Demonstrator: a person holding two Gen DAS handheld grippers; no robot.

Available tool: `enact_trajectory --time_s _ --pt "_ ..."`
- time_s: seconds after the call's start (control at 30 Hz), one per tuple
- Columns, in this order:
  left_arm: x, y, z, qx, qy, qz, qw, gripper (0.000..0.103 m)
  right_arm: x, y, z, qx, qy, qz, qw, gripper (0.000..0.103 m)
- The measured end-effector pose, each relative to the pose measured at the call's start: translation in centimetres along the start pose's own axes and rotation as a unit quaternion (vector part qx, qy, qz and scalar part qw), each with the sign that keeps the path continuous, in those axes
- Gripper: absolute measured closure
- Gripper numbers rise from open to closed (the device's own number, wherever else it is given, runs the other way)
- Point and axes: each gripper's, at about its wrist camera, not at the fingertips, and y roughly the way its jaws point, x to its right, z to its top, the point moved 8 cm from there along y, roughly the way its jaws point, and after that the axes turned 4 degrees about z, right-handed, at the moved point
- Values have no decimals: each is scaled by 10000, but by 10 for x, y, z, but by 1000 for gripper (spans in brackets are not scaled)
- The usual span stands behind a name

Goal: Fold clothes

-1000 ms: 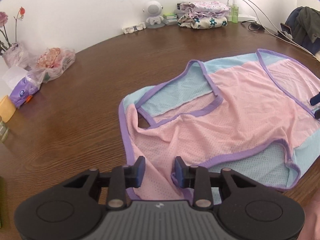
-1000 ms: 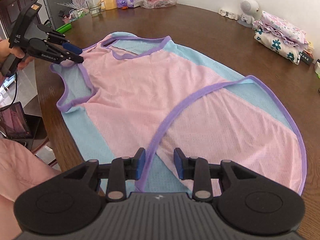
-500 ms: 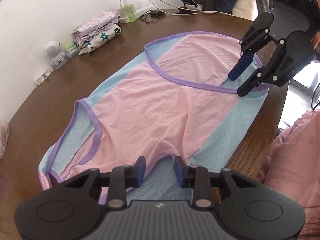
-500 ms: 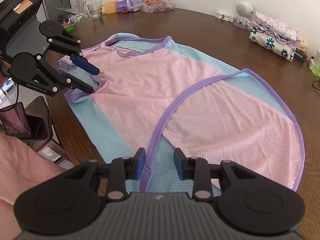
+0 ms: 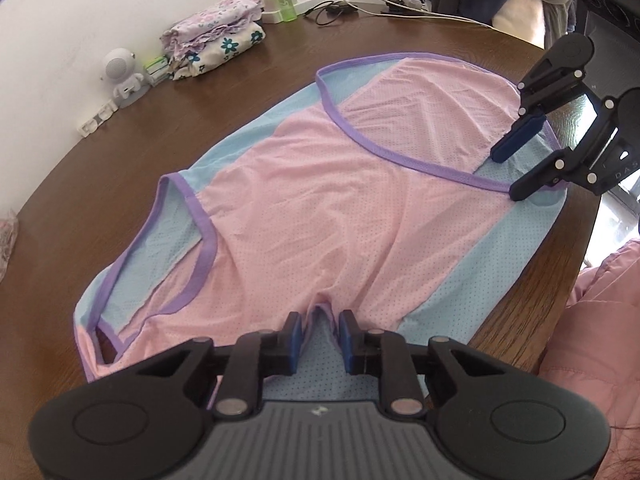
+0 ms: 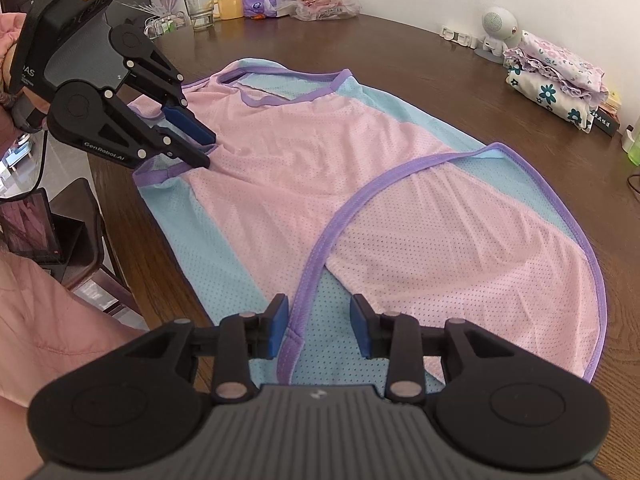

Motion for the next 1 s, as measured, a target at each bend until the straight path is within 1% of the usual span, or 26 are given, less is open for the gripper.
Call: enact_trajectory --time_s 0.1,0.17,0.23,0.27,0.3,0.33,0.4,0.5,0.53,0.6,0.63,0.67,0.7,0.73,0.77,0.8,0.83,0.87,0.97,1.0 --pt "-10 -4 -2 20 -287 10 9996 81 2 0 -1 4 -27 17 10000 69" --pt "-18 -8 -1 83 -551 6 9984 82 4 -1 -1 7 -39 18 10000 69" --pt "-26 -16 3 306 -839 -96 9960 76 4 -1 -1 19 -37 20 10000 68" --pt "-29 -17 6 370 -993 -151 9943 75 4 -1 -1 24 -37 18 10000 68" --pt "-29 -17 8 411 -1037 -150 9936 75 4 -1 -1 26 -30 13 10000 67" --pt "-29 -16 11 451 -1073 -146 9931 75 4 -1 -1 29 -29 8 10000 67" --pt "-26 -8 12 362 -928 -53 9950 76 4 -1 -1 36 -18 3 10000 67" --pt "-17 6 4 115 -568 148 9982 77 4 -1 -2 65 1 6 10000 66" --pt "-17 5 3 175 -561 194 9981 76 5 -2 -2 80 16 6 10000 66" --pt "-21 -1 3 299 -736 271 9965 71 6 -4 -3 131 89 -2 9999 65" --pt "-23 -4 3 361 -826 309 9954 62 7 -5 -3 156 126 -6 9998 64" --pt "-26 -11 3 498 -962 393 9933 50 9 -7 -3 211 196 -20 9996 59" --pt "-29 -21 3 671 -1112 485 9903 44 12 -13 -2 352 355 -57 9987 54" --pt "-30 -28 2 787 -1217 551 9879 32 15 -21 -1 526 536 -80 9971 51" --pt "-31 -36 1 929 -1338 627 9846 21 18 -30 -1 716 722 -92 9948 40" --pt "-31 -46 -1 1106 -1462 702 9805 17 21 -39 -1 892 878 -121 9921 29" --pt "-30 -52 -3 1216 -1547 751 9776 10 23 -49 -1 1050 1002 -191 9892 23" --pt "-29 -58 -6 1315 -1654 814 9740 7 24 -58 -2 1183 1108 -269 9864 15" --pt "-20 -71 -15 1517 -1932 964 9646 4 25 -76 -8 1370 1276 -588 9806 0" --pt "-15 -74 -19 1561 -2027 1003 9615 4 25 -79 -11 1395 1317 -682 9791 0"
